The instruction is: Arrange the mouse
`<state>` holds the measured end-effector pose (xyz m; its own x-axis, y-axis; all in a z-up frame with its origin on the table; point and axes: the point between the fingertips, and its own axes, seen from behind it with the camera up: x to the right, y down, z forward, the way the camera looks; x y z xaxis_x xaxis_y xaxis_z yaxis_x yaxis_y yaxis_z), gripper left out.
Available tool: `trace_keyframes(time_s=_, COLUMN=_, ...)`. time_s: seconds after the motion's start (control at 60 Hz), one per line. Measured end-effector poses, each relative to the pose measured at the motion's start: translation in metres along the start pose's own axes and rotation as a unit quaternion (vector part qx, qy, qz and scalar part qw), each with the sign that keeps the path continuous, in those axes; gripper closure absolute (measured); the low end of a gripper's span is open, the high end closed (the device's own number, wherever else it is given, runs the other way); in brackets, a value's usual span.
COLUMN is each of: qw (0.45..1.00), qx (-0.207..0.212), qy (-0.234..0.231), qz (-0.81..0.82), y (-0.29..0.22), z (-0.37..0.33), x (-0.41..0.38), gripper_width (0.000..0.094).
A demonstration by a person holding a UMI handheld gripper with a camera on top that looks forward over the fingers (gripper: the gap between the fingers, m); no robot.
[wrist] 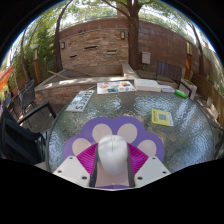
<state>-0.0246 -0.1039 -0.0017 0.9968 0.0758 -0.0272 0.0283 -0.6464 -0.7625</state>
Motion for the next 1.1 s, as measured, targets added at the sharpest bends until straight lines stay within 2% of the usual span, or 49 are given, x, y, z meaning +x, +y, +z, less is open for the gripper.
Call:
trace_keyframes(time_s=0.117, qw=1.0, qx=-0.016, qy=0.009, qz=-0.009, y=0.013, z=0.008, x=-0.002, gripper_width=0.0406)
trace_keyframes(time_s=0.133, qw=1.0, qx=-0.015, qy=0.009, qz=-0.011, y=0.012, z=0.006, x=-0.002, gripper_width=0.0361)
trace_keyframes(time_s=0.2, qw=1.0, qx=-0.014, qy=0.012, qz=-0.01, y=0.002, z=-0.009, x=-0.002, gripper_width=0.0073)
trace_keyframes(time_s=0.25, qw=1.0, qx=-0.003, qy=0.016, qz=-0.008, y=-0.011, z=-0.03, x=-0.003, gripper_width=0.0124)
trace_keyframes(time_s=0.317, qw=1.0, qx=0.007, qy=0.021, qz=-0.006, y=-0.023, z=-0.062, x=-0.006, gripper_width=0.0074)
trace_keyframes(time_s=0.517, qw=0.999, qx=0.035, qy=0.039, qz=-0.006, y=-0.045, z=-0.172, x=-0.016, gripper_width=0.0082)
trace_keyframes(time_s=0.783, qw=0.998, qx=0.041, qy=0.055, qz=-0.01, y=-0.009, z=-0.283, x=-0.025, gripper_width=0.0085)
trace_keyframes(time_s=1.1, qw=0.997, qx=0.047, qy=0.059, qz=-0.013, y=0.021, z=-0.338, x=-0.04, gripper_width=0.0087)
